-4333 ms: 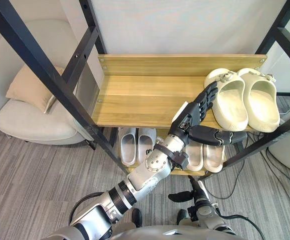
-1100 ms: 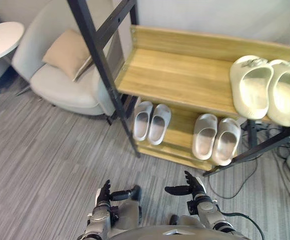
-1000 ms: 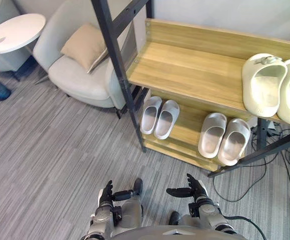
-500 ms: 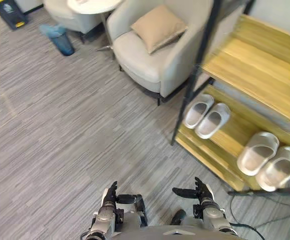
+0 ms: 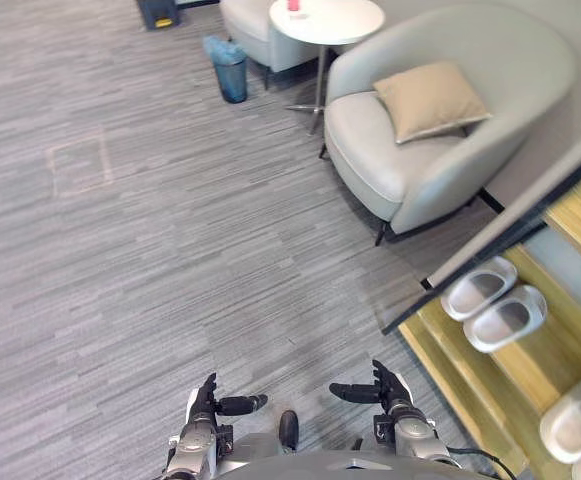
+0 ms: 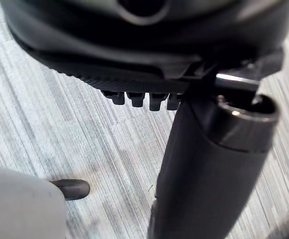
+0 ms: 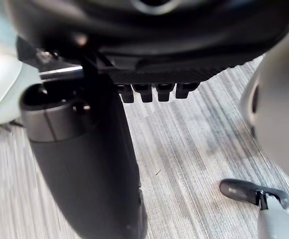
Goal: Organize the slippers on the shoe rack
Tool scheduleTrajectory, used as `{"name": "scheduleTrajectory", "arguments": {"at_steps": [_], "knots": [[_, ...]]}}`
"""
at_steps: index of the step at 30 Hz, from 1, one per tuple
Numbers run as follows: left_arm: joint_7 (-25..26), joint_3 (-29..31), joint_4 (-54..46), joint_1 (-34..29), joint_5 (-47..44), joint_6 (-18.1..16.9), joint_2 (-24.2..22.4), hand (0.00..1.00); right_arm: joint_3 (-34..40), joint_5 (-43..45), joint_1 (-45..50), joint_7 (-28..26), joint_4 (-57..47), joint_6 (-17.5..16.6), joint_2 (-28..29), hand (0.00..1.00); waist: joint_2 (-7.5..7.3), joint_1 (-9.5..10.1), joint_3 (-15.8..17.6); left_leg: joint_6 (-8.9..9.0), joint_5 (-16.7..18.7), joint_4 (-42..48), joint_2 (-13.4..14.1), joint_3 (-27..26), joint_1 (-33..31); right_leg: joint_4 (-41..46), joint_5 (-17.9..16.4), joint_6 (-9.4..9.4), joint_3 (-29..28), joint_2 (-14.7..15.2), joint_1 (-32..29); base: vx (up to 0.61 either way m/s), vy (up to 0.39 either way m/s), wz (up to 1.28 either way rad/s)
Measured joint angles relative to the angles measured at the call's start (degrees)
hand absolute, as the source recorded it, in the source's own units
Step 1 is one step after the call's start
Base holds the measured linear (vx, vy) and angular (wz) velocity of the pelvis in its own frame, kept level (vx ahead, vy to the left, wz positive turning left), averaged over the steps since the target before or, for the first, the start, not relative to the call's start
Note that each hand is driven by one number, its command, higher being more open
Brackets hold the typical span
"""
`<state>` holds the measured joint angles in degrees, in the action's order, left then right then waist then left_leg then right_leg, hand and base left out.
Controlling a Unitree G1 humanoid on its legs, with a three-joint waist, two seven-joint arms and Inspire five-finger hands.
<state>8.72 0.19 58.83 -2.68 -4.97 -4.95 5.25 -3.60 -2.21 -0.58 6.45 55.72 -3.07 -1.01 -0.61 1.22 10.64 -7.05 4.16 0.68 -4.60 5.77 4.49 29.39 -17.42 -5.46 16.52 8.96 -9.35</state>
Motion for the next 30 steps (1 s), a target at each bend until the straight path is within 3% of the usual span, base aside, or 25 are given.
{"name": "scheduleTrajectory", "arguments": {"at_steps": [2, 5, 6, 7, 8, 9, 10, 11, 12, 14, 16, 17, 18, 20, 22, 23, 25, 26, 27, 28, 29, 30], "knots": [[0.05, 0.3, 0.29, -0.1, 0.04, 0.01, 0.03, 1.0, -1.06, 0.01, 0.13, -0.11, -0.35, -0.19, 0.11, 1.0, -0.84, -0.05, -0.26, 1.01, 2.09, 0.77, -0.13, 2.96, 1.96, -1.2, 0.51, -0.06, -3.67, -2.22, -2.78, 0.28, -0.103, 0.88], [0.0, 0.65, 0.41, -0.74, 0.55, -0.08, 0.1, 1.0, -1.14, 0.03, 0.5, -0.27, -1.06, -1.01, 0.45, 1.0, -1.51, -1.13, -0.81, 2.8, 6.4, 3.76, -0.95, 9.32, 4.03, -4.26, 3.7, 2.8, -5.04, -3.02, -4.68, 0.37, -0.168, 1.3], [0.17, 1.44, 0.66, -0.92, 0.44, -0.01, -0.41, 1.0, -0.98, 0.03, 0.91, -0.68, -0.88, -0.99, 0.35, 1.0, -1.12, -1.41, -1.67, 5.42, 9.11, 8.09, -0.57, 11.18, 3.17, -6.51, 8.02, 5.11, -3.51, -3.33, -3.16, 0.45, -0.186, 1.17], [0.22, 1.52, 0.56, -0.93, 0.42, -0.04, -0.45, 1.0, -0.95, 0.04, 0.9, -0.77, -0.89, -0.96, 0.4, 1.0, -0.71, -1.08, -2.07, 6.47, 9.46, 9.7, -0.35, 10.92, 2.03, -7.23, 8.05, 5.16, -2.82, -3.51, -2.54, 0.57, -0.198, 1.24], [-0.09, 2.01, -0.05, -0.86, 0.43, -0.11, -1.12, 1.0, -0.93, 0.04, 0.29, -0.89, -0.84, -0.92, -0.18, 1.0, 0.6, -0.67, -2.0, 11.89, 10.08, 19.31, -0.2, 7.21, -2.86, -11.46, 8.13, 5.41, -0.46, -4.01, 0.66, 0.39, -0.113, 0.62], [-0.15, 2.51, -0.18, -0.88, 0.43, -0.12, -1.31, 1.0, -0.98, 0.04, 0.17, -0.89, -0.74, -0.86, -0.35, 1.0, 0.75, -0.63, -1.89, 12.75, 10.01, 21.85, -0.12, 5.81, -3.86, -12.34, 8.15, 5.44, -0.12, -4.1, 1.65, 0.48, -0.145, 0.81], [-0.18, 4.61, -0.67, -0.97, -0.06, -0.07, -2.05, 1.0, -2.1, 0.05, 0.2, -0.89, -0.79, -0.62, -0.94, 1.0, 1.07, -0.25, -1.44, 15.19, 8.68, 34.88, 1.9, -2.24, -8.81, -17.26, 8.21, 5.68, 0.82, -5.29, 7.11, 0.49, -0.145, 0.36], [0.03, 5.75, -1.36, -1.01, -0.12, -0.09, -2.31, 1.0, -2.88, 0.05, 0.42, -0.89, -0.76, -0.59, -1.07, 1.0, 1.4, 0.38, -1.17, 13.61, 9.89, 40.8, 4.79, -8.01, -10.58, -19.54, 8.09, 5.94, 0.85, -6.28, 10.43, 0.49, -0.135, 0.27], [0.28, 5.98, -2.34, -0.84, -0.14, -0.28, -2.32, 1.0, -3.49, 0.05, 0.2, -0.88, -0.73, -0.55, -0.91, 1.0, 1.04, 1.24, -0.62, 10.84, 12.07, 46.69, 8.75, -15.08, -12.8, -21.7, 7.37, 7.1, 0.91, -7.12, 14.68, 0.38, -0.089, 0.0], [0.07, 5.97, -3.61, -0.2, -0.04, -0.61, -1.8, 1.0, -3.47, 0.06, -1.11, -0.74, -0.83, -0.56, -0.87, 1.0, -0.02, 1.47, 0.26, 9.16, 14.94, 47.08, 11.43, -19.88, -17.95, -22.82, 7.22, 7.27, 1.5, -6.71, 17.94, 0.5, -0.029, 0.11], [0.09, 5.82, -4.02, 1.17, -0.03, -0.83, -0.85, 1.0, -3.26, 0.07, -1.63, -0.6, -1.04, -0.54, -0.81, 1.0, -1.59, 1.46, 1.6, 8.48, 15.04, 41.24, 12.06, -23.76, -21.89, -22.93, 6.99, 6.24, 4.19, -5.56, 20.63, 0.56, 0.016, 0.46], [0.55, 5.17, -4.68, 1.65, 0.09, -0.8, -0.26, 1.0, -3.09, 0.06, -0.41, -0.18, -1.47, -0.54, -1.05, 1.0, -2.03, 1.32, 1.78, 3.9, 7.07, 28.32, 12.18, -30.28, -23.64, -21.6, 5.78, 2.89, 8.61, -5.47, 23.16, 0.63, 0.048, 0.91], [0.4, 4.67, -5.22, 1.6, 0.35, -0.8, 0.03, 1.0, -2.39, 0.05, 0.56, 0.09, -1.22, -0.32, -0.71, 1.0, -2.95, 1.35, 1.29, -1.71, 2.48, 26.43, 11.93, -32.72, -24.48, -18.76, 3.69, 0.43, 10.51, -4.77, 23.94, 0.54, 0.047, 1.02], [0.78, 4.58, -5.59, 2.48, 1.06, -0.97, 0.65, 1.0, -2.07, 0.03, 0.44, 0.19, -0.92, 0.01, 0.03, 1.0, -4.54, 1.16, 1.04, -2.5, 2.57, 24.05, 9.91, -31.66, -24.38, -13.97, 2.88, 0.88, 11.04, -2.66, 21.47, 0.48, 0.063, 0.79], [0.91, 4.59, -3.34, 2.84, 1.1, -0.51, 0.49, 1.0, -2.22, -0.02, -0.74, -0.04, -0.79, 0.0, 0.46, 1.0, -4.12, 1.56, 1.33, -2.39, 2.62, 20.77, 8.36, -29.88, -21.14, -17.57, 1.01, 0.68, 11.69, -2.88, 22.06, 0.47, 0.099, 0.54], [0.93, 4.73, -2.81, 2.13, 0.92, -0.11, 0.31, 1.0, -2.2, -0.08, -0.92, -0.06, -0.95, -0.09, 1.1, 1.0, -4.05, 1.58, 1.32, -1.77, 4.02, 20.41, 7.07, -29.62, -17.79, -17.34, 7.45, 0.09, 11.15, -2.22, 22.73, 0.5, 0.116, 0.48], [0.8, 4.57, -2.39, 1.09, 1.17, -0.32, 0.07, 1.0, -2.13, -0.26, -0.99, -0.07, -0.84, -0.09, 1.27, 1.0, -2.82, 1.58, 0.72, 0.15, 7.64, 20.27, 6.48, -28.05, -12.95, -3.33, 10.03, -1.23, 12.63, 1.1, 21.33, 0.41, 0.073, 0.47], [0.78, 4.49, -2.34, 0.89, 1.19, -0.31, -0.02, 1.0, -2.16, -0.41, -0.98, -0.12, -0.85, -0.08, 1.3, 1.0, -2.68, 1.5, 0.69, 0.3, 7.93, 19.76, 6.53, -27.05, -11.83, 1.93, 11.62, -0.54, 12.56, 2.31, 20.02, 0.4, 0.02, 0.69], [0.8, 3.16, -2.2, 0.56, 1.25, -0.22, -0.06, 1.0, -2.19, -1.02, -0.97, -0.31, -0.78, -0.05, 1.39, 1.0, -2.16, 1.08, 0.86, 1.19, 8.53, 16.44, 6.26, -24.44, -7.82, 16.74, 13.46, 4.06, 10.27, 4.76, 14.25, 0.32, -0.025, 0.53], [0.8, 3.14, -2.19, 0.57, 1.26, -0.22, -0.05, 1.0, -2.19, -1.05, -0.98, -0.31, -0.77, -0.05, 1.4, 1.0, -2.15, 1.07, 0.89, 1.21, 8.52, 16.36, 6.26, -24.29, -7.67, 17.05, 13.13, 4.14, 10.08, 4.75, 14.02, 0.4, -0.076, 0.84], [0.84, 2.67, -1.45, 0.8, 1.34, -0.01, -0.07, 1.0, -2.18, -1.21, -1.0, -0.46, -0.76, -0.01, 1.31, 1.0, -1.38, 0.46, 1.81, 1.69, 8.22, 13.74, 6.78, -21.63, -4.13, 21.82, 5.52, 4.94, 6.81, 2.76, 9.48, 0.4, -0.143, 0.83], [0.83, 2.5, -1.02, 0.69, 1.33, 0.07, -0.52, 1.0, -2.23, -1.21, -0.85, -0.51, -0.88, -0.01, 0.99, 1.0, -0.24, -0.39, 2.39, 2.11, 7.97, 11.52, 8.11, -19.33, -0.91, 19.55, 1.82, 6.0, 4.92, -0.22, 5.98, 0.47, -0.208, 0.88]]}}
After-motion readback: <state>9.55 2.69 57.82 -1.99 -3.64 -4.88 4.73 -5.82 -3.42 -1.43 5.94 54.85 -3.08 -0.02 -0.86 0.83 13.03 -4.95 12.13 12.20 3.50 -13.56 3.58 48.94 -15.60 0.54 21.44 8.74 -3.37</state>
